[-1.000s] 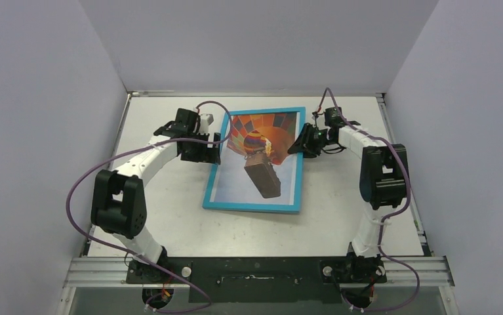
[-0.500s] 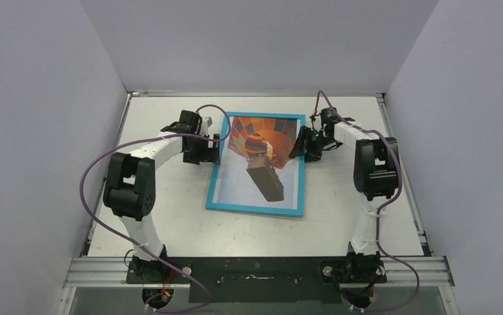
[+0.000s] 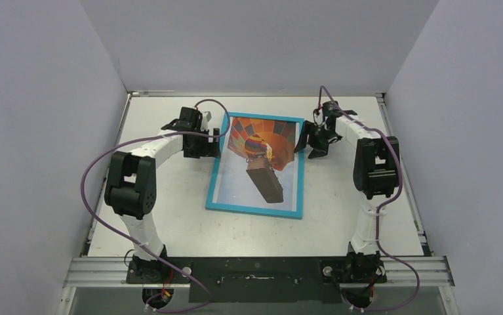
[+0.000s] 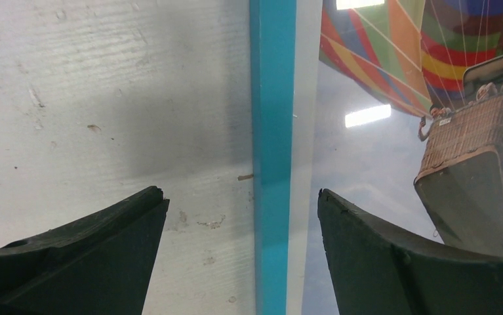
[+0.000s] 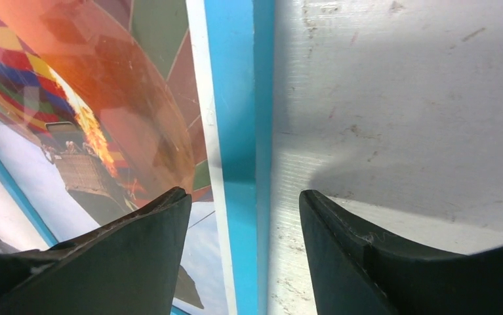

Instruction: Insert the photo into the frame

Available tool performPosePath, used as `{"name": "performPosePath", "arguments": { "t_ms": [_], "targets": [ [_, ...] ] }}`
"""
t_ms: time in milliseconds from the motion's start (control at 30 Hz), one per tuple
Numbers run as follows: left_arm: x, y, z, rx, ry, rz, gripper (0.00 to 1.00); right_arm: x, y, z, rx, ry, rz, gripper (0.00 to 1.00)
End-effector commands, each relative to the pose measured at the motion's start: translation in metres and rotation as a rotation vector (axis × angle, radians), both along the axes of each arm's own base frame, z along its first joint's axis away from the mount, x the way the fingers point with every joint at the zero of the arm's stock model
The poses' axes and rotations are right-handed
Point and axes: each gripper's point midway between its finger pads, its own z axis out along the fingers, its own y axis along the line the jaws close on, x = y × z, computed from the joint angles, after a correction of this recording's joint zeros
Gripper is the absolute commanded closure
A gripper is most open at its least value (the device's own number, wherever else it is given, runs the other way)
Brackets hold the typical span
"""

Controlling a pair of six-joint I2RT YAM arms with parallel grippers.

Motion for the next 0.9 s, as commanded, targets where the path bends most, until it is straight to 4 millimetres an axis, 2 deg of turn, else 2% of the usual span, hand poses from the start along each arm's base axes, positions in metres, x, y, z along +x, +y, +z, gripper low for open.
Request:
{"name": "performPosePath", "arguments": {
  "t_ms": [0, 33, 67, 100, 233, 333, 433, 500, 633, 800, 867],
  "targets": [
    [0.033, 0.002, 0.035, -0.007, -0.116, 0.068, 0.18, 0.024, -0.015, 0.047, -0.064, -0.152, -0.058, 0.37],
    [0.034, 0.001, 0.039, -0.013, -0.121, 0.076, 0.16, 0.027, -0.018, 0.054, -0.075, -0.180, -0.080, 0.36],
    [0.035, 0.000, 0.043, -0.020, -0.126, 0.079, 0.07, 0.030, -0.023, 0.059, -0.100, -0.203, -0.108, 0.36],
    [0.035, -0.002, 0.050, -0.033, -0.134, 0.077, 0.03, 0.032, -0.032, 0.065, -0.139, -0.227, -0.147, 0.35],
    [0.030, -0.006, 0.075, -0.076, -0.171, 0.094, 0.03, 0.030, -0.048, 0.100, -0.198, -0.330, -0.250, 0.29],
    [0.025, 0.000, 0.102, -0.074, -0.250, 0.143, 0.03, 0.018, -0.063, 0.138, -0.276, -0.429, -0.286, 0.09],
    [0.011, 0.008, 0.138, -0.070, -0.375, 0.159, 0.03, 0.000, -0.084, 0.171, -0.383, -0.522, -0.356, 0.00],
    [-0.003, 0.018, 0.159, -0.054, -0.447, 0.187, 0.03, -0.023, -0.098, 0.187, -0.445, -0.560, -0.424, 0.00],
    [-0.041, 0.042, 0.196, -0.033, -0.529, 0.262, 0.03, -0.086, -0.126, 0.213, -0.551, -0.612, -0.565, 0.00],
    [-0.094, 0.075, 0.233, -0.006, -0.601, 0.352, 0.03, -0.153, -0.161, 0.255, -0.631, -0.680, -0.673, 0.00],
    [-0.114, 0.086, 0.242, -0.006, -0.630, 0.386, 0.03, -0.177, -0.175, 0.271, -0.665, -0.715, -0.721, 0.00]
  ]
}}
